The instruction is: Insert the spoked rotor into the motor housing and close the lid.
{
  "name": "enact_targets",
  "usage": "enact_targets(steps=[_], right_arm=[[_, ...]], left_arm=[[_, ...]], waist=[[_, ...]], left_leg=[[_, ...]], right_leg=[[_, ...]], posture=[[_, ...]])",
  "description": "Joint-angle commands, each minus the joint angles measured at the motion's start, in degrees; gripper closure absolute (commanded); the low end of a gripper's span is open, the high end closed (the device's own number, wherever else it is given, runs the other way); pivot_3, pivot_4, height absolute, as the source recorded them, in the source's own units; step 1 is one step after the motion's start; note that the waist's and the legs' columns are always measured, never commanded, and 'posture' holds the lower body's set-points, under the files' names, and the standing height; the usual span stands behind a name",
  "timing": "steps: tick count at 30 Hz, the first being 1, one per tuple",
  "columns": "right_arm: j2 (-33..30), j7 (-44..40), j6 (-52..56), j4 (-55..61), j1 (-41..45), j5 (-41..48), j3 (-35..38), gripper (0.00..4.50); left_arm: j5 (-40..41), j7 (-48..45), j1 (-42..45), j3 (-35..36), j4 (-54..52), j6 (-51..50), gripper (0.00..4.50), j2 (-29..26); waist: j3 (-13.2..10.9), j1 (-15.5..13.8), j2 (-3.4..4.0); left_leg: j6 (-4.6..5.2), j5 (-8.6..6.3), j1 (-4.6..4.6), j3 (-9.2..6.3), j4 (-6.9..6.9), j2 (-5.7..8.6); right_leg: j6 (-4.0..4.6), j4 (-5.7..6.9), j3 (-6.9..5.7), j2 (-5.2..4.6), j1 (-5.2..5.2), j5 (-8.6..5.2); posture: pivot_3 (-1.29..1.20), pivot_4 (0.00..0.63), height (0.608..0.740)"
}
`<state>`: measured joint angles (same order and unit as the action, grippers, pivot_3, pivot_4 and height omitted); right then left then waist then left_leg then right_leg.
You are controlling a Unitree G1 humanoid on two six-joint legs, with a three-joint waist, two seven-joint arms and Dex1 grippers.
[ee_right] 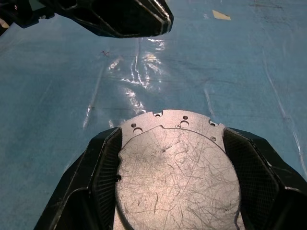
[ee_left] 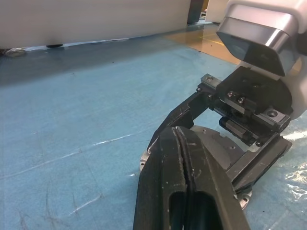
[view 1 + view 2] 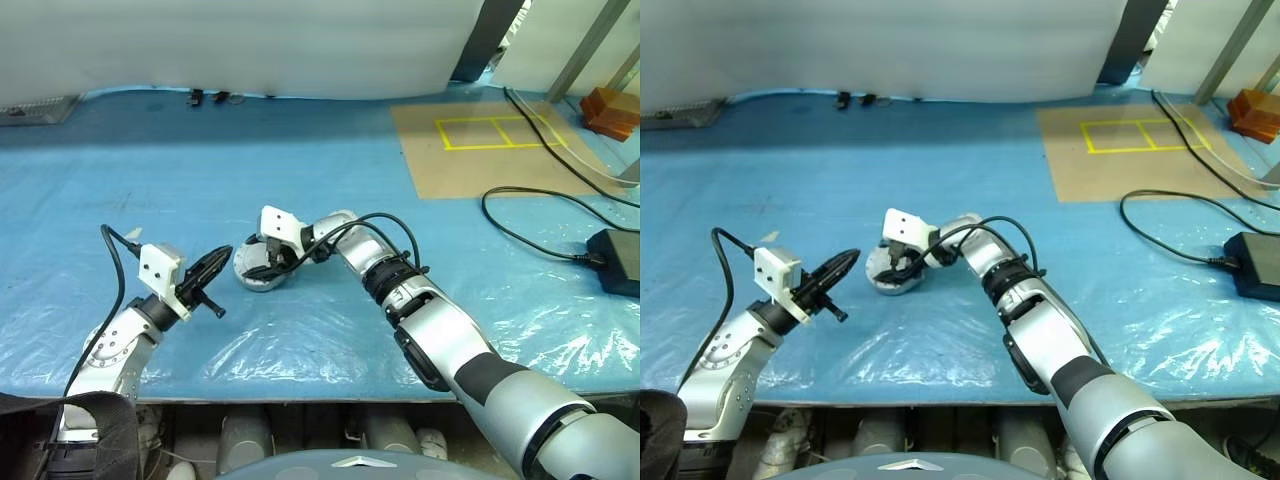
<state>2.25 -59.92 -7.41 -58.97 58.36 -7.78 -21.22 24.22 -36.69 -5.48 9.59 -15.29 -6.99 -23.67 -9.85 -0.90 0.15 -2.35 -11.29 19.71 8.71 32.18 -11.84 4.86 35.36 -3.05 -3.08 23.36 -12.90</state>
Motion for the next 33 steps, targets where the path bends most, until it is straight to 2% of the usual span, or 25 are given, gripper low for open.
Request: enact_targets(steps=[1, 6, 13, 20, 27, 33], right_arm=[[0.35, -0.18, 0.66, -2.08, -0.54, -1.75, -0.97, 1.48], [0.60, -5.10, 0.11, 1.44, 0.57, 1.38, 1.20, 1.48], [0.80, -7.07, 0.03, 3.77, 1.12, 2.04, 1.72, 1.48], [1.01, -5.56, -1.91, 4.12, 1.65, 0.67, 1.13, 1.48], [0.46, -5.15, -2.90, 1.51, 2.41, -1.14, 0.36, 1.48], [0.12, -7.20, -2.55, 0.31, 3.80, -0.38, 1.27, 1.48]], left_arm=[[0.51, 0.09, 0.30, 0.77, -2.16, 0.00, 4.50, -0.65], [0.37, 0.34, 0.62, 0.99, -2.07, -0.01, 4.50, -0.68], [0.42, 0.33, 0.70, 1.59, -1.75, 0.11, 4.50, -1.01], [1.78, 0.43, -0.99, 2.07, -3.09, -0.51, 4.50, -0.71], [3.59, -0.86, -6.47, 3.14, -5.13, -0.71, 4.50, -1.24], [3.10, -1.65, -9.78, 3.90, -5.12, 1.04, 4.50, -1.48]], waist=[[0.00, 0.00, 0.00], [0.00, -0.14, 0.00], [0.00, -0.05, 0.00], [-0.01, -0.06, -0.01], [-0.02, -0.06, -0.02], [-0.02, -0.15, -0.02]], left_leg=[[0.00, 0.00, -0.01, 0.01, 0.00, 0.00], [0.00, 0.00, 0.08, 0.01, 0.02, 0.00], [0.22, 0.14, 1.01, 0.11, 0.03, -0.03], [0.09, 0.06, 1.00, 0.43, 0.11, -0.05], [0.03, 0.02, 0.98, 0.45, 0.12, -0.06], [0.02, 0.02, 0.95, 0.46, 0.15, -0.07]], right_leg=[[0.00, 0.00, 0.00, 0.00, 0.00, 0.00], [0.01, -0.02, 0.00, -0.01, 0.26, 0.01], [0.08, -0.04, -0.07, 0.03, 1.07, 0.05], [0.09, 0.01, -0.08, 0.02, 1.07, 0.04], [0.09, 0.04, -0.08, 0.02, 1.08, 0.04], [0.09, 0.09, -0.07, 0.02, 1.06, 0.04]], posture=[[0.00, 0.150, 0.740], [0.00, 0.150, 0.740], [0.00, 0.150, 0.740], [0.00, 0.150, 0.740], [0.00, 0.150, 0.740], [0.00, 0.150, 0.740]])
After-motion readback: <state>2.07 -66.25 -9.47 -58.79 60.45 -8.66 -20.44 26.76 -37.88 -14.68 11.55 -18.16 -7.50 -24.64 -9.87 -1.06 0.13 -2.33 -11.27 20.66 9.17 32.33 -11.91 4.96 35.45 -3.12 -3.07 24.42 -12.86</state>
